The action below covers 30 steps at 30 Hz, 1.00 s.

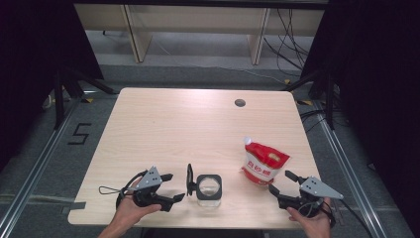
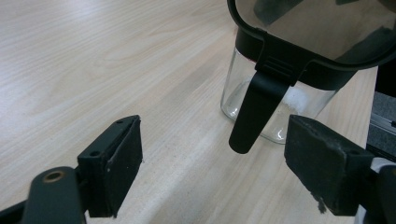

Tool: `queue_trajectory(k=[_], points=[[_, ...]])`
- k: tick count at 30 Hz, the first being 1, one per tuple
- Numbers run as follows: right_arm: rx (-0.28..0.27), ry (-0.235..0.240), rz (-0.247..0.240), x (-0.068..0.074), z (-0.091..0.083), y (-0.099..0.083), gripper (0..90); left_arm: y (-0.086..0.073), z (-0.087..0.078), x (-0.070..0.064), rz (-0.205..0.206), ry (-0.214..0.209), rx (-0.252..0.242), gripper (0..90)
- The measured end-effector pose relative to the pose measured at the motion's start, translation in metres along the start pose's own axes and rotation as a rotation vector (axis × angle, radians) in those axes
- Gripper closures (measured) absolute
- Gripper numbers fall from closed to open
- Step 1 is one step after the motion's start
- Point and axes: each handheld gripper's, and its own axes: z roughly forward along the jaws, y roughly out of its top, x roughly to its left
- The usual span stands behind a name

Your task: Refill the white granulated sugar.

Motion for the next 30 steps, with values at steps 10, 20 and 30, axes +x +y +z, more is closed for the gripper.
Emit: queue_trajectory(k=[10,20,30], points=[[0.028,0.029,0.0,0.009,0.03,0.007,18.2,-0.001,0.001,0.0,-0.002,-0.032,-0.002,19.2],[-0.03,0.029,-0.032,-0.001,0.048,0.011,19.5,0.0,0.001,-0.001,0.009,-0.032,0.01,19.4],[-0.046,0.067,-0.093,-0.001,0.062,0.013,31.3,-0.001,0.001,-0.002,0.0,-0.019,0.015,19.6]])
